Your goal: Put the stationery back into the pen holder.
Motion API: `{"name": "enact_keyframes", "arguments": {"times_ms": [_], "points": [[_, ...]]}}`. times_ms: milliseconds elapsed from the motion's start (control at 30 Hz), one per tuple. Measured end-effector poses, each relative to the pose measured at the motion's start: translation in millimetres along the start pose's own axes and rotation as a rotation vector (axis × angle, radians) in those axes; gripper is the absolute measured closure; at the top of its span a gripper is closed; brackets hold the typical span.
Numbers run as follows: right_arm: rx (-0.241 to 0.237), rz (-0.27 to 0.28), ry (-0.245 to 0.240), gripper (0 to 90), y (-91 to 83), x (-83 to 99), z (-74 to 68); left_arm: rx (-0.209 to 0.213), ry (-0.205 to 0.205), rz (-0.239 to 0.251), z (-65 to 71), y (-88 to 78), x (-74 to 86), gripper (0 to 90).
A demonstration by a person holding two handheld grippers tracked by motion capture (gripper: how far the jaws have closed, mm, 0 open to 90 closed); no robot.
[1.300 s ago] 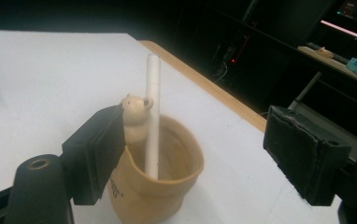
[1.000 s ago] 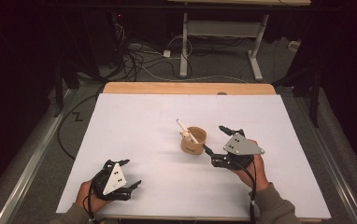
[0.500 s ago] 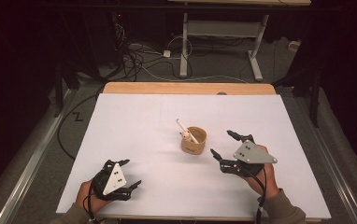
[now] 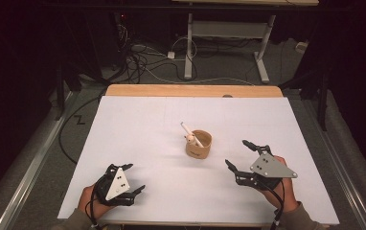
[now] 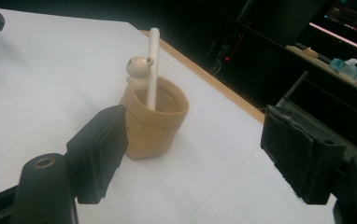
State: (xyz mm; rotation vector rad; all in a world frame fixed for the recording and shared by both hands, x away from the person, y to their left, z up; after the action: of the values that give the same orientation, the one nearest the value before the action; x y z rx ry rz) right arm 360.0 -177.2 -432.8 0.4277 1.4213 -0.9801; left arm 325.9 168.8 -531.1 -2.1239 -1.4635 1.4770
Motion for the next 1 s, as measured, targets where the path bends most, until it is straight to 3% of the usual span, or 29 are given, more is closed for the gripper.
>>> {"name": "enact_keyframes", "arguments": {"times_ms": [500,1000], "points": [[0.007,-0.021,-0.030,23.1,-13.9,14.8,0.7,-0.002,0.006,-0.004,0.6,0.2,-0.1,20.4],[0.022,-0.049,-0.016,22.8,-22.3,38.2,7.1,0.003,0.009,-0.005,1.7,0.9,-0.3,20.4]]}}
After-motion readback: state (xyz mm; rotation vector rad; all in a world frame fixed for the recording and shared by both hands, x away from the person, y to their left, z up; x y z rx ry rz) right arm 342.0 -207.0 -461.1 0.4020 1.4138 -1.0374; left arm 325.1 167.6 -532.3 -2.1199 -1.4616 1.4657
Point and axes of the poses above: each handheld gripper's, and its own axes: y roughly forward along the jaws, x roughly out of its underside, z roughly to its right, the point moved 8 cm from there along y, roughly forward along the jaws, and after that the axes turned 14 degrees about y, right-handed, at the moved point
